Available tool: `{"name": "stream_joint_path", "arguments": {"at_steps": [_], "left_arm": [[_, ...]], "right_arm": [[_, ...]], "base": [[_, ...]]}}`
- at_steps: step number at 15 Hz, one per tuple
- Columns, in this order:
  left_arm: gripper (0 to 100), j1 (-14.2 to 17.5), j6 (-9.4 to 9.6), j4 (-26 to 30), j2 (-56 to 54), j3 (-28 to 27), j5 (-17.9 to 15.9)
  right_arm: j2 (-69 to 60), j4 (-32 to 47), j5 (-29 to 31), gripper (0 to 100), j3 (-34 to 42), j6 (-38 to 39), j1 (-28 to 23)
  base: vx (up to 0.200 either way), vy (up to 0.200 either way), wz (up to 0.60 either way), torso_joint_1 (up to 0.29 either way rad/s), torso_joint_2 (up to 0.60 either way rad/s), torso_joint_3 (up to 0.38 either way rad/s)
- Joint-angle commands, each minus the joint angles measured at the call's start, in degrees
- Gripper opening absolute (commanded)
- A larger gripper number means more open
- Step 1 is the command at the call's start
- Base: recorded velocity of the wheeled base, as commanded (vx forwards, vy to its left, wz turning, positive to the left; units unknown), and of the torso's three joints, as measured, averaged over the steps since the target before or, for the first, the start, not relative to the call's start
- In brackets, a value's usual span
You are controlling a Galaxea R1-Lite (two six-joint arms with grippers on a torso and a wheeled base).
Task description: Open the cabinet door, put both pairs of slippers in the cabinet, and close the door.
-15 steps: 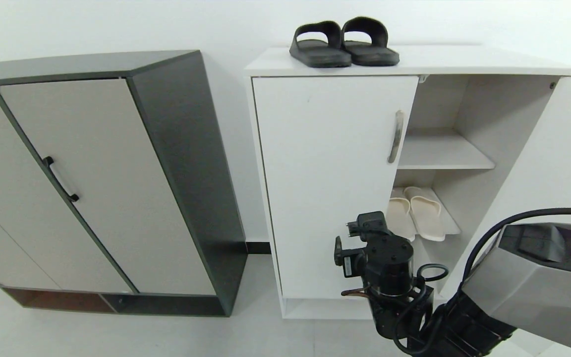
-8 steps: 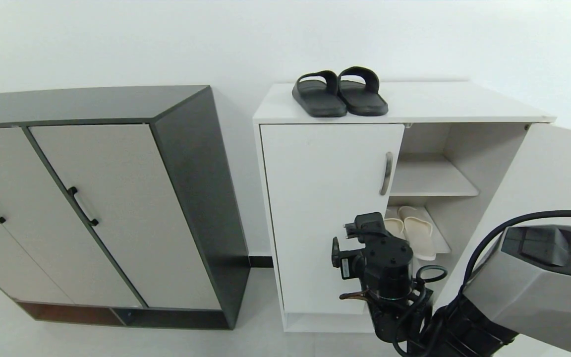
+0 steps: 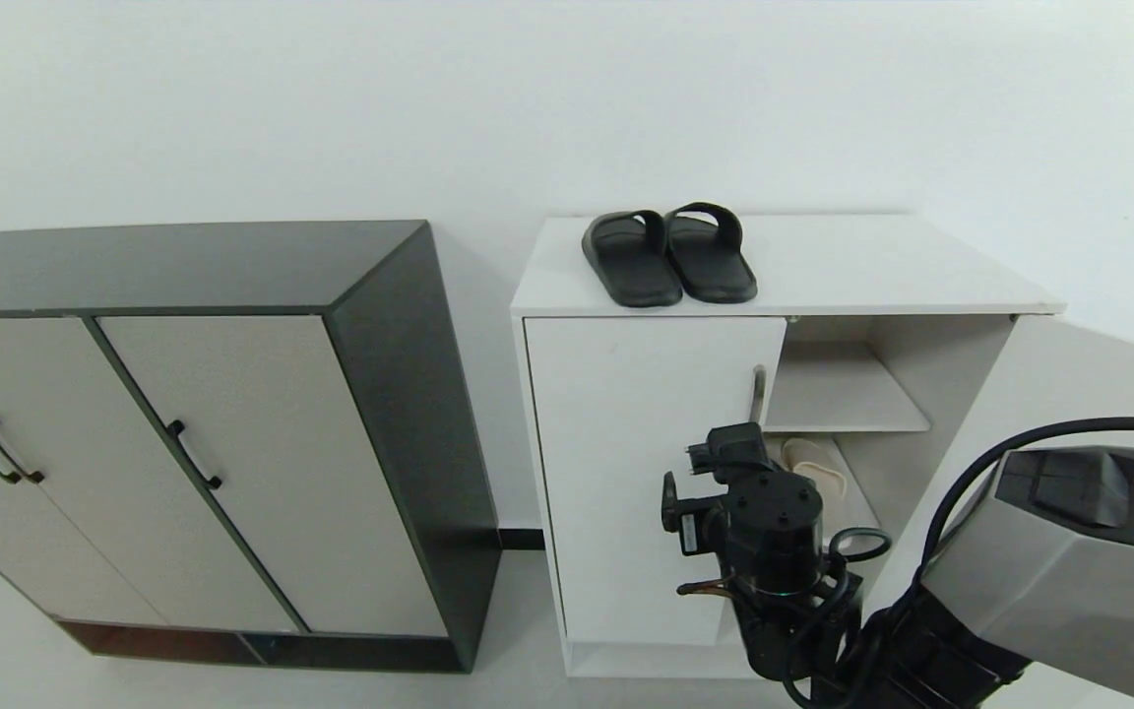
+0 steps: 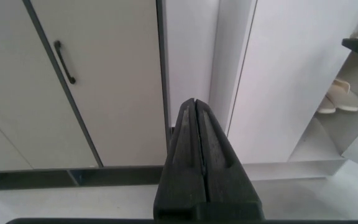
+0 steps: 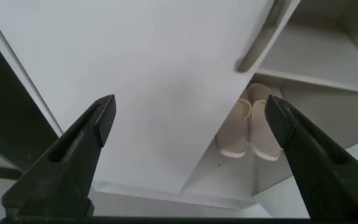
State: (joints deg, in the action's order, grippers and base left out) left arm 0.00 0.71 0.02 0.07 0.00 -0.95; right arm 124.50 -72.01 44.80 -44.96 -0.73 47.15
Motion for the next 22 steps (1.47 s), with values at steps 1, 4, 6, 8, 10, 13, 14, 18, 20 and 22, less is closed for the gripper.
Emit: {"name": "stream_joint_path", "arguments": {"at_steps": [1, 4, 6, 8, 10, 13, 14, 18, 20, 22], "left_arm": [[0, 0.0, 0.0, 0.0, 0.0, 0.0, 0.0], [0, 0.0, 0.0, 0.0, 0.0, 0.0, -0.1], [0, 0.0, 0.0, 0.0, 0.0, 0.0, -0.1], [0, 0.0, 0.0, 0.0, 0.0, 0.0, -0.1], [0, 0.0, 0.0, 0.1, 0.0, 0.0, -0.1], [0, 0.0, 0.08, 0.0, 0.0, 0.0, -0.1], [0, 0.0, 0.08, 0.0, 0.0, 0.0, -0.1], [0, 0.0, 0.17, 0.0, 0.0, 0.0, -0.1], [0, 0.0, 0.52, 0.0, 0.0, 0.0, -0.3], [0, 0.0, 0.44, 0.1, 0.0, 0.0, -0.3]], "right_arm": [[0.0, -0.2, 0.0, 100, 0.3, -0.1, 0.0], [0.0, -0.4, 0.0, 100, 0.7, -0.1, 0.0], [0.0, -0.4, -0.1, 100, 0.7, -0.1, 0.0], [-0.1, -0.6, 0.0, 100, 0.7, -0.1, 0.0], [-0.1, -0.9, 0.0, 100, 0.8, -0.1, 0.0], [0.8, -1.1, -2.3, 100, 0.8, -0.5, -0.7], [0.7, -1.1, -2.4, 100, 0.8, -0.8, -0.7], [-3.8, 0.6, -4.5, 100, -3.3, -5.7, -0.7], [-7.2, 10.0, -4.9, 100, -7.6, -3.8, -1.0], [-9.3, 20.4, -5.8, 100, -11.8, -1.5, -1.0]], "base": [[0.0, 0.0, 0.0, 0.193, -0.5, -0.31], [0.0, 0.0, 0.0, 0.208, -0.51, -0.31], [0.0, 0.0, 0.0, 0.224, -0.52, -0.305], [0.0, 0.0, 0.0, 0.232, -0.55, -0.325], [0.0, 0.0, 0.0, 0.242, -0.56, -0.32], [0.0, 0.0, 0.0, 0.258, -0.59, -0.336], [0.0, 0.0, 0.0, 0.276, -0.62, -0.339], [0.0, 0.0, 0.0, 0.204, -0.44, -0.244], [0.0, 0.0, 0.0, 0.129, -0.29, -0.149], [0.0, 0.0, 0.0, 0.0, 0.0, 0.0]]}}
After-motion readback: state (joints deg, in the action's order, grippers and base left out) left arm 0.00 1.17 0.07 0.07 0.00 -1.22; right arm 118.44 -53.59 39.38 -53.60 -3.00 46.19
